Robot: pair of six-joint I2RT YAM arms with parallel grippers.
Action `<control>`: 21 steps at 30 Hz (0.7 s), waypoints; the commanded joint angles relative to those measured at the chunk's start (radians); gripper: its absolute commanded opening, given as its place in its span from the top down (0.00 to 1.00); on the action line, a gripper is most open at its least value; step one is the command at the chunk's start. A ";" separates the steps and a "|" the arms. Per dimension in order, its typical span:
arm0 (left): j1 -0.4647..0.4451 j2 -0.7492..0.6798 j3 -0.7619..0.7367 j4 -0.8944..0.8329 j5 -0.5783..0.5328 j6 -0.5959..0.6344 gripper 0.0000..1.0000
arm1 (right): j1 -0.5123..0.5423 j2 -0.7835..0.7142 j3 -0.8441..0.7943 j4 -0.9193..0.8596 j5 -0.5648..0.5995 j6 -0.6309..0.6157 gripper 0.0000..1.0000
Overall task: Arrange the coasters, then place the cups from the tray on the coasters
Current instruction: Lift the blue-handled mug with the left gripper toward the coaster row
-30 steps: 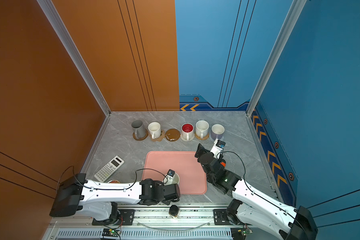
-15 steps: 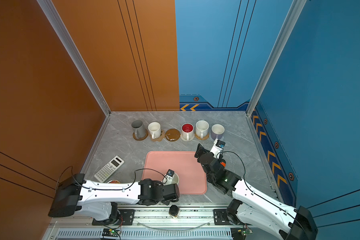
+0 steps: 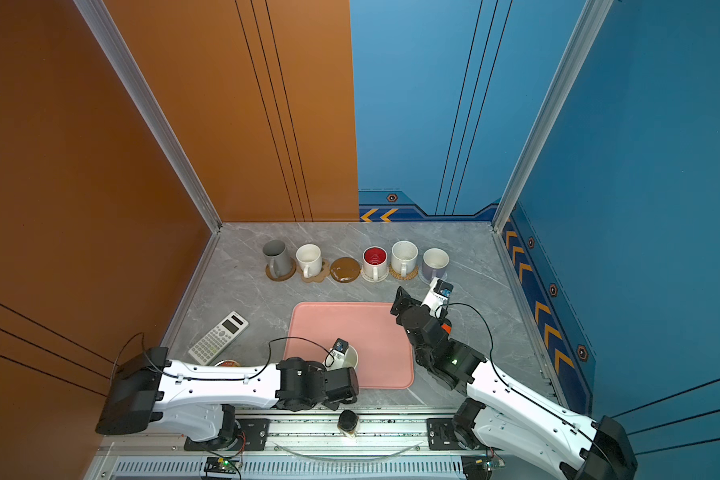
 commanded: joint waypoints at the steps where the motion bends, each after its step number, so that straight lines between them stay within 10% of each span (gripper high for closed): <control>1: 0.005 -0.036 -0.001 -0.005 -0.047 -0.003 1.00 | -0.007 -0.015 -0.019 -0.030 0.000 0.009 0.13; 21: 0.010 -0.095 -0.023 -0.005 -0.098 -0.016 1.00 | -0.011 -0.028 -0.026 -0.034 0.000 0.014 0.13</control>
